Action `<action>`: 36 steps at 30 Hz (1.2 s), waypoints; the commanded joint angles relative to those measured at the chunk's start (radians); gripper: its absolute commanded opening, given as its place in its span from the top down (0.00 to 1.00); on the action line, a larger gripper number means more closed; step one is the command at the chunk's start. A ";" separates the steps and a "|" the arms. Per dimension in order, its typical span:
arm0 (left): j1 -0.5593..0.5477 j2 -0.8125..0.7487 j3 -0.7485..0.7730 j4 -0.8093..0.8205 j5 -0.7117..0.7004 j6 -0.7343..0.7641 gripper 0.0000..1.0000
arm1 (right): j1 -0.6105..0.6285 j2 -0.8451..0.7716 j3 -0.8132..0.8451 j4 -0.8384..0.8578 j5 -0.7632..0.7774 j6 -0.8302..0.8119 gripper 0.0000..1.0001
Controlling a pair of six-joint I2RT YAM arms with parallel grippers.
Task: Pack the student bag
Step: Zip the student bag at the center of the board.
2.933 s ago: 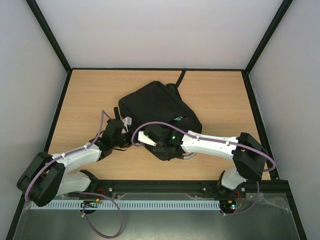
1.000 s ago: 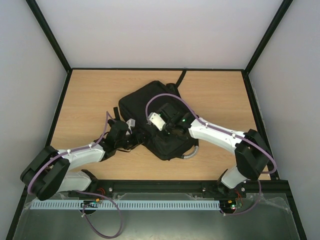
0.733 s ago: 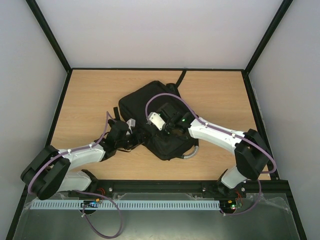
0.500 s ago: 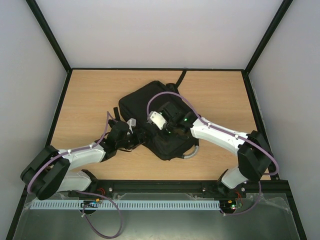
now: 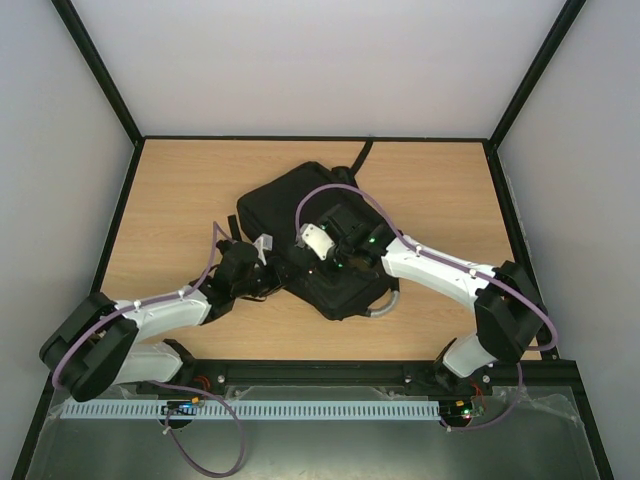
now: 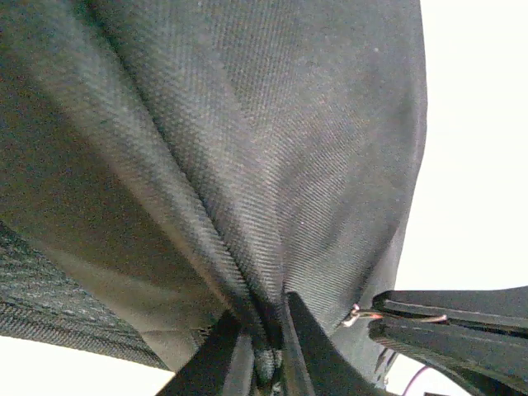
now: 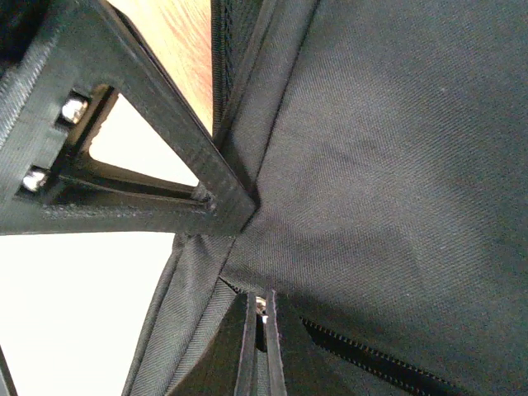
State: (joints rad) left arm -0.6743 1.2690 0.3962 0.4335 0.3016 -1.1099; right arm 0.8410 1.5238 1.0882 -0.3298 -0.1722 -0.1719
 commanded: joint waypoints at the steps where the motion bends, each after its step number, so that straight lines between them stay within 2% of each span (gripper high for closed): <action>1: -0.005 -0.033 0.005 -0.004 -0.041 0.011 0.97 | -0.024 -0.042 -0.026 -0.004 0.002 0.023 0.99; 17: -0.005 -0.086 -0.049 -0.056 -0.066 0.017 0.98 | -0.299 -0.113 -0.079 0.039 -0.009 0.076 0.99; 36: -0.004 -0.111 -0.051 -0.094 -0.082 0.028 0.98 | -0.596 0.005 -0.063 0.099 -0.059 0.065 0.99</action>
State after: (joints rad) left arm -0.6800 1.1774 0.3626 0.3725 0.2512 -1.1027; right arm 0.3042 1.4940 1.0172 -0.2604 -0.2657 -0.1081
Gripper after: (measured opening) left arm 0.033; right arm 0.012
